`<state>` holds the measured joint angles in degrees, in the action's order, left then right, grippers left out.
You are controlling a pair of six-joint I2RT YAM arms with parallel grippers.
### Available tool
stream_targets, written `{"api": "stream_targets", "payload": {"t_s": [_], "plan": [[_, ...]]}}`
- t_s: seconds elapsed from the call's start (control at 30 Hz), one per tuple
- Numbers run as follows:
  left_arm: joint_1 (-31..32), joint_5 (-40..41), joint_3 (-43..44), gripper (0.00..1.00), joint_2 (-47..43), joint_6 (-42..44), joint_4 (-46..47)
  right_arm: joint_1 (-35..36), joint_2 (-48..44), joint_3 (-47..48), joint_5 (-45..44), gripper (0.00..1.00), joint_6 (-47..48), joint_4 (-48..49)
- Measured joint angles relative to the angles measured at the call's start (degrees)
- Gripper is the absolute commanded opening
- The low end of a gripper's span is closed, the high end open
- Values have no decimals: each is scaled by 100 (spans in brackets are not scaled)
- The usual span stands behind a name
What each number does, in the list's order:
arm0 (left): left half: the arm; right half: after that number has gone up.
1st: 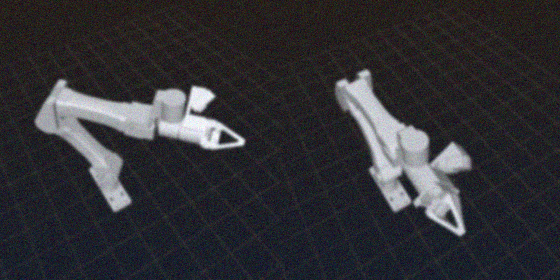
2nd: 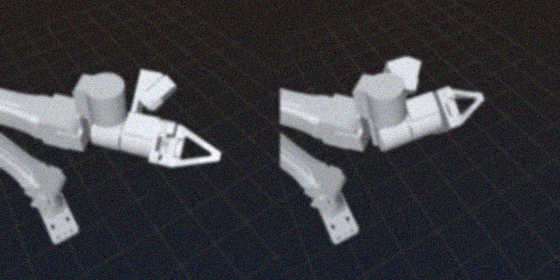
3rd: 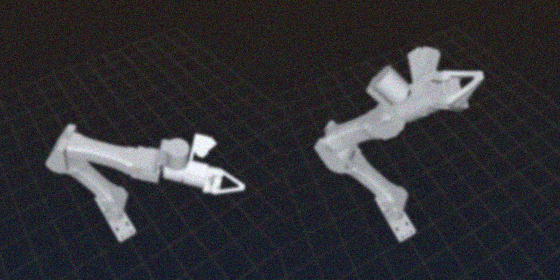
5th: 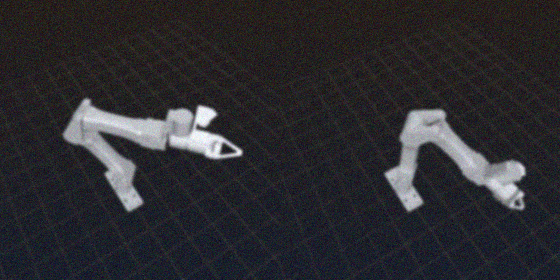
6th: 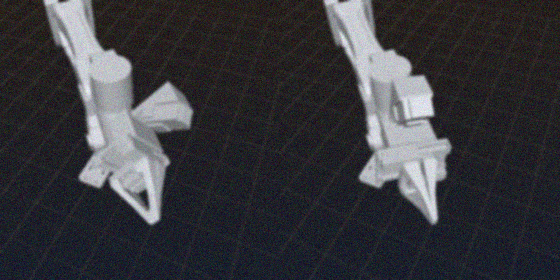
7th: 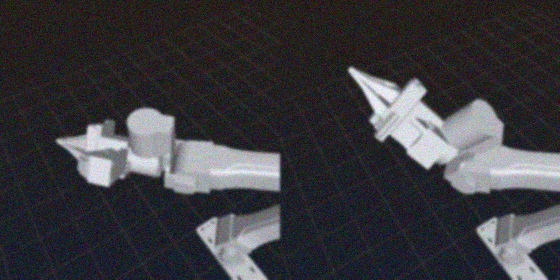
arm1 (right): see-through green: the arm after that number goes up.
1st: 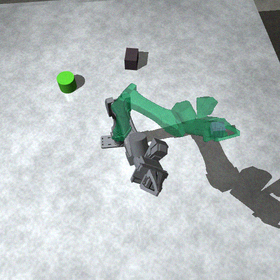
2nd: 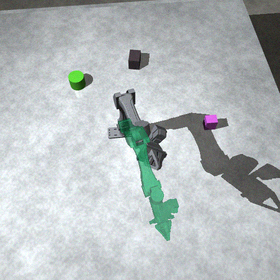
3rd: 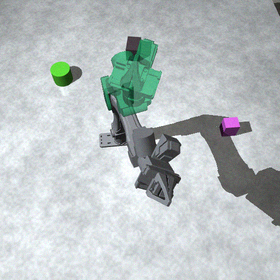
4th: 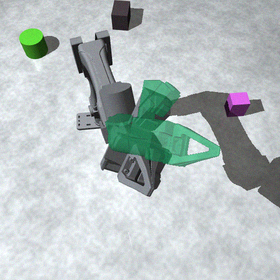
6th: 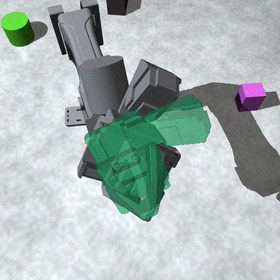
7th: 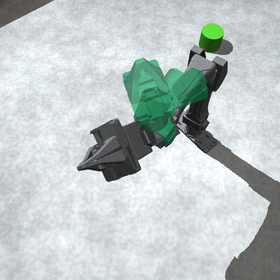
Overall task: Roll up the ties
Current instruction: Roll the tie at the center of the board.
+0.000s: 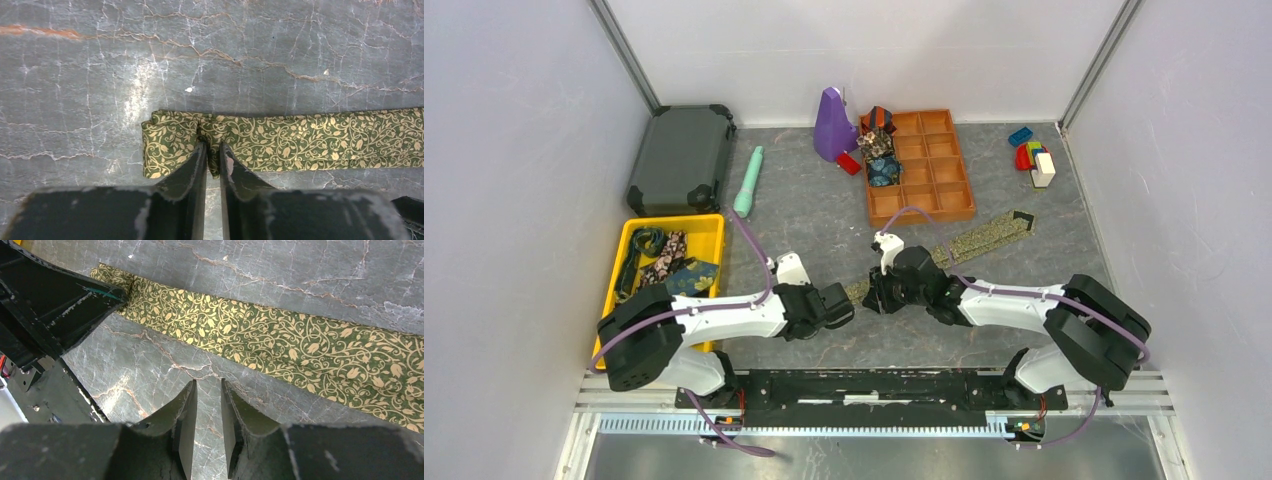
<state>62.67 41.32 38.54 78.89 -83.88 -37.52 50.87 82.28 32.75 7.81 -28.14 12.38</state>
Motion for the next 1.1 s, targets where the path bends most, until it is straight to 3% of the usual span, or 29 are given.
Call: {"api": "stream_targets", "payload": {"t_s": [0.1, 0.23, 0.67, 0.83, 1.1], "plan": [[-9, -74, 4, 45, 17, 61, 63, 0, -28, 0, 4, 32, 2, -26], [-33, -127, 66, 52, 17, 175, 92, 0, -31, 0, 37, 33, 7, -44], [-153, -136, 118, 53, -396, 343, -55, 55, 85, 407, 306, 42, 0, -81], [-264, -116, 72, 56, -973, 457, -199, 197, 334, 699, 433, 51, -68, -13], [-407, -90, -304, 54, -2037, 507, -463, 448, 1029, 1303, 645, 54, -304, 122]]}}
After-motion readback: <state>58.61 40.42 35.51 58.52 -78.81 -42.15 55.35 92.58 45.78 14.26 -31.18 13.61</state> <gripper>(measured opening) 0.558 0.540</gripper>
